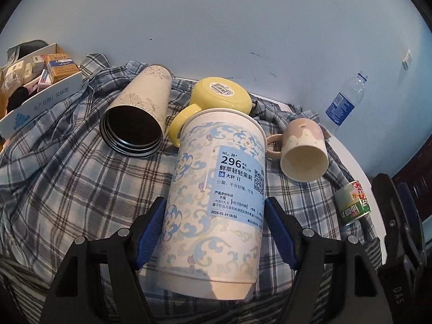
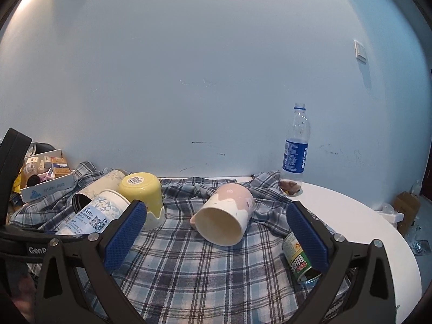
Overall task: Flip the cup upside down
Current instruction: 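Lift the paper cup with the left tool and turn it upright, then lower the paper cup onto the cloth and open the left tool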
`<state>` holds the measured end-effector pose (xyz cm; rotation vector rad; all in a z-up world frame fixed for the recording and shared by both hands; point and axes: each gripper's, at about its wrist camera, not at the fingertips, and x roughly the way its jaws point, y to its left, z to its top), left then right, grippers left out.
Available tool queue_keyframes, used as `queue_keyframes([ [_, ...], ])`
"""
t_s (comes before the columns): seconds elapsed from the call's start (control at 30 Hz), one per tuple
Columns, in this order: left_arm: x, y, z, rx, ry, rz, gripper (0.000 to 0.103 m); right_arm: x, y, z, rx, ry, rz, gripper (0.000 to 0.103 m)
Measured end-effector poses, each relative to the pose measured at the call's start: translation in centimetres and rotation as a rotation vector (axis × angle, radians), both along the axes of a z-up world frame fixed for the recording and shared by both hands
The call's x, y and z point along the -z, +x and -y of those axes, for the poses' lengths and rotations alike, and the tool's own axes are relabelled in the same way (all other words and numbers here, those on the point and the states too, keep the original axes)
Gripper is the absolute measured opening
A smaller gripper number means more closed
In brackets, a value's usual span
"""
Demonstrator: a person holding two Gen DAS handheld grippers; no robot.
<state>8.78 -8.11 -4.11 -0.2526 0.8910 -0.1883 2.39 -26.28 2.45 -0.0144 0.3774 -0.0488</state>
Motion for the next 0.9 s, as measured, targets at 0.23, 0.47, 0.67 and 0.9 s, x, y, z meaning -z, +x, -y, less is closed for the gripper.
queue_keyframes([
  [0.23,2.9,-0.2,0.1,-0.017,-0.087,-0.069,0.075,-0.6,-0.6,0.2,0.018,0.003,0.036,0.103],
  [0.47,-0.7,-2.3,0.2,0.034,0.009,0.097,0.087,-0.4,-0.1,1.0,0.036,0.034,0.009,0.103],
  [0.67,-3.7,-5.0,-2.7,0.012,0.047,0.256,0.087,-1.0,-0.9,1.7,0.063,0.071,0.051,0.103],
  [0.9,-6.2,-7.9,-4.9,-0.023,0.168,0.613,0.103,-0.5,-0.3,1.6,0.064,0.067,0.023,0.103],
])
